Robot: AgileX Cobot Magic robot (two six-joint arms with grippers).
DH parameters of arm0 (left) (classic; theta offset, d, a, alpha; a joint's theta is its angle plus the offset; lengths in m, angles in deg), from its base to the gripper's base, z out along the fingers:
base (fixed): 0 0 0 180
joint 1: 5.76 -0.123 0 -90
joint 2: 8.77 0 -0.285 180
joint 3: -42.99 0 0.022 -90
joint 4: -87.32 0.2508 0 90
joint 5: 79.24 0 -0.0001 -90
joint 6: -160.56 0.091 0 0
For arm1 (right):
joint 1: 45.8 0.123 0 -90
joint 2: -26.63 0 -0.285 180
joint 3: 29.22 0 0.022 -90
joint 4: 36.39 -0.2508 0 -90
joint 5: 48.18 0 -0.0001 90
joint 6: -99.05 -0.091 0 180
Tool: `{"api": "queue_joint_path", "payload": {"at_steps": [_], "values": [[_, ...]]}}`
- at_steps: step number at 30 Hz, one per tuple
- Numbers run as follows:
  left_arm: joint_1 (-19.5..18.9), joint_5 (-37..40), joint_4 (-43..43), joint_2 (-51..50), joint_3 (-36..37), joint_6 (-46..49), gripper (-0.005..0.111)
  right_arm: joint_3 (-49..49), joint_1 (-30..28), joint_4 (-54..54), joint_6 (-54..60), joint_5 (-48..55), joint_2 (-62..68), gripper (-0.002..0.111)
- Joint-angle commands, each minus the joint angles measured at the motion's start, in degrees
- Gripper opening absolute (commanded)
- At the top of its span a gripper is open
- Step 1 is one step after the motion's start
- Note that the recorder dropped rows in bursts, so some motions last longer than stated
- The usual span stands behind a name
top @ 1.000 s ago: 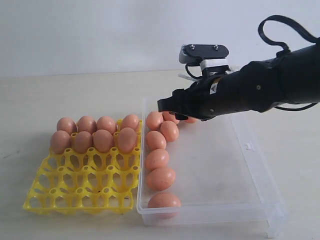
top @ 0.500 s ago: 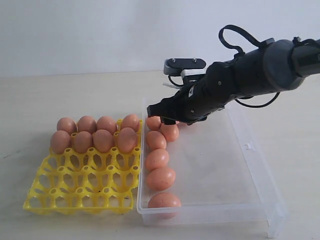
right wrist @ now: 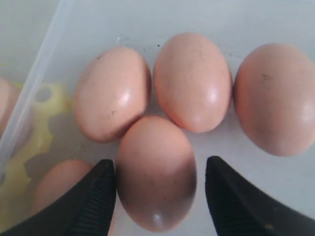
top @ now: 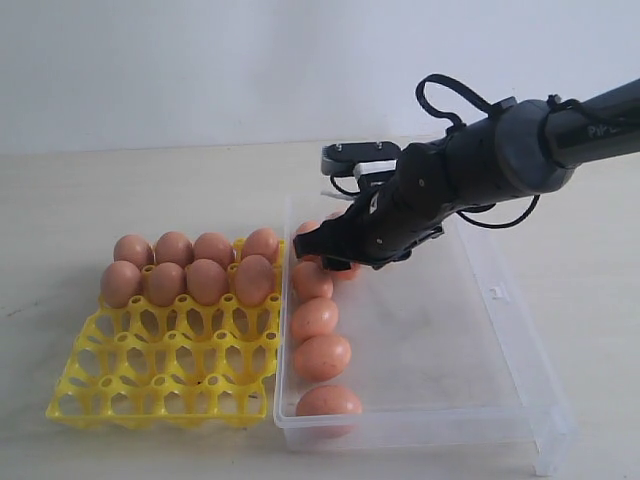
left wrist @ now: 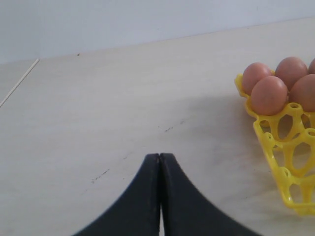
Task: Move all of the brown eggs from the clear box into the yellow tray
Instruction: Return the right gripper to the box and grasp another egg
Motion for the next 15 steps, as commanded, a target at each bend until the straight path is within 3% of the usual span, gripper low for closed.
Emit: {"api": "queue_joint_path", "payload": {"at_steps": [1,11,13,15], "values": [[0.3,-0.5,-0.1,0.3,-0.2,-0.3,0.000,0.4,-0.3,0.8,0.1,-1.7,1.5,0.053],[0.3,-0.5,-0.1,0.3,-0.2,-0.3,0.000,0.4,-0.3,0.9,1.5,-6.9,1.9,0.052],[0.3,-0.5,-0.1,0.3,-0.2,-0.3,0.000,0.4,-0.3,0.9,2.6,-6.7,1.9,0.043],[0.3,-0.5,-0.1,0.3,-0.2,-0.3,0.000,0.4,-0.3,0.9,3.4,-5.3,1.9,0.023]]}}
